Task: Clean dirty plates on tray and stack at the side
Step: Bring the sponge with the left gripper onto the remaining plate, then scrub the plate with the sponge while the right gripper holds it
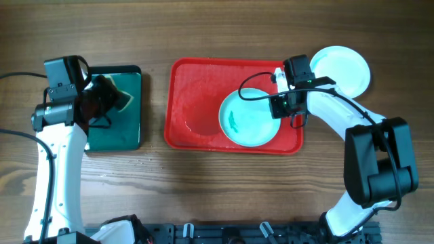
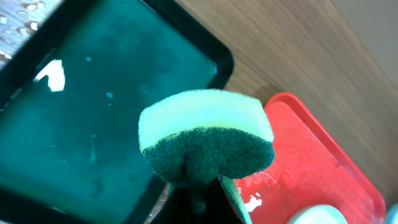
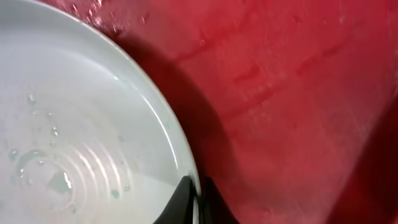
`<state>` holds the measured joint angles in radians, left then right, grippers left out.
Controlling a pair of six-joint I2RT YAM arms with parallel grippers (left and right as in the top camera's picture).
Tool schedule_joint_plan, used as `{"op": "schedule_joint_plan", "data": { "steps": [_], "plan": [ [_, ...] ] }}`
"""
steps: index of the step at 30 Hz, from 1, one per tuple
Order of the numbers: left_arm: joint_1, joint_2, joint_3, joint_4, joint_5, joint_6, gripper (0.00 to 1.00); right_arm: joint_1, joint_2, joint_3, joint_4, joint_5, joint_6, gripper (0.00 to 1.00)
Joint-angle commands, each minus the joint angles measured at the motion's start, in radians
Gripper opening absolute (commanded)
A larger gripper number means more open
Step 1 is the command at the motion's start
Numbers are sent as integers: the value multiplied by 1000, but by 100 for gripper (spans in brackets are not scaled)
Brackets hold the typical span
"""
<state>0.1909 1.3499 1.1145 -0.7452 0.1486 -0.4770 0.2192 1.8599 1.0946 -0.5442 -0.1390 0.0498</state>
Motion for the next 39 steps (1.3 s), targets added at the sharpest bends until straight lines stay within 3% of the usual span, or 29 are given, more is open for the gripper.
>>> {"op": "schedule_joint_plan", "data": {
  "steps": [1,4,12,22,29,39],
  "plan": [
    [-40,-9,2,20,95,-10,4,3,34,-8,34,-54,124,4],
    [-99,-7,2,36,98,-10,4,4,34,-8,82,-169,182,4],
    [-281,85,2,85,98,-11,4,69,34,-8,138,-164,346,4],
    [-471,271,2,188,98,-59,4,79,35,-8,143,-150,369,4],
    [-607,398,2,343,98,-59,4,79,35,-8,140,-150,356,4],
    [-659,516,2,508,97,-63,4,79,35,-8,140,-150,345,4]
  ]
}}
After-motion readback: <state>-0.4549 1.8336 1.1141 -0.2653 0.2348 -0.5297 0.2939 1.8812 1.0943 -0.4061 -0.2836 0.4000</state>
